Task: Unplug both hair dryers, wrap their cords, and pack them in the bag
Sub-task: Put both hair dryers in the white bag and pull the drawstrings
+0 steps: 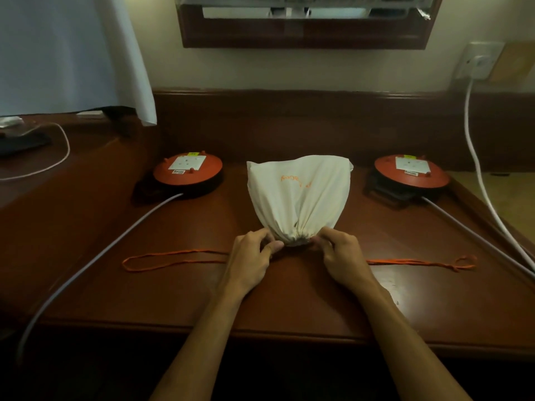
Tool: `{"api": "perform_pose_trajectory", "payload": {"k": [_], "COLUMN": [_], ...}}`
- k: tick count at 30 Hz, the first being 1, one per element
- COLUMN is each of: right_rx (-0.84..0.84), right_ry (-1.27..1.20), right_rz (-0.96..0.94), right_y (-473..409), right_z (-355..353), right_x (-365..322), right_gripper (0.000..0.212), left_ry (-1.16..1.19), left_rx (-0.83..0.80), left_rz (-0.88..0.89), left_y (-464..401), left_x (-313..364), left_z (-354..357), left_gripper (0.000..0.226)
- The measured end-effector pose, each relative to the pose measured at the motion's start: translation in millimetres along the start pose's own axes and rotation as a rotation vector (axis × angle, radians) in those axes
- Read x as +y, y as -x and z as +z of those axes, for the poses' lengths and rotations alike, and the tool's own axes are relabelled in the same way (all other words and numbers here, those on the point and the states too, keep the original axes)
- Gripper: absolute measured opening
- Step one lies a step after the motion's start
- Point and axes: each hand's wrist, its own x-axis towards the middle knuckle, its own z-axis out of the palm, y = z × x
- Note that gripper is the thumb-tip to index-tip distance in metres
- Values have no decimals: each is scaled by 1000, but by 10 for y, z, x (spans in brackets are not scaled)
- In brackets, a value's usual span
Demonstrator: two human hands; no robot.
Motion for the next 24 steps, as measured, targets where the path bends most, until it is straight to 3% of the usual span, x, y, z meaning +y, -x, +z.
{"api": "perform_pose_trajectory", "payload": {"k": [6, 9, 13, 19, 21, 24], "right_rx": [-8, -146, -297, -483, -506, -479], "right_ry": [50, 11, 22, -102, -162, -150], "right_rz": [5, 13, 77, 216, 276, 310], "right_y": [-2, 31, 164, 425, 409, 286], "right_z": [-77, -218, -535, -1172, -1405, -1809], "right_x": [-5, -39, 43, 120, 112, 84], "right_gripper": [27, 38, 32, 35, 39, 38], "left_ry": [-37, 12, -3, -134, -202, -325], "left_rx": [22, -47, -108, 23, -77, -445], "left_rz": [21, -19, -27, 11, -87, -322], "left_y": [12, 25, 141, 264, 142, -94], "left_x": [21, 41, 63, 112, 210, 313], "left_z": [-16, -102, -281, -803, -1024, -1530], "left_gripper": [25, 26, 33, 42, 43, 47]}}
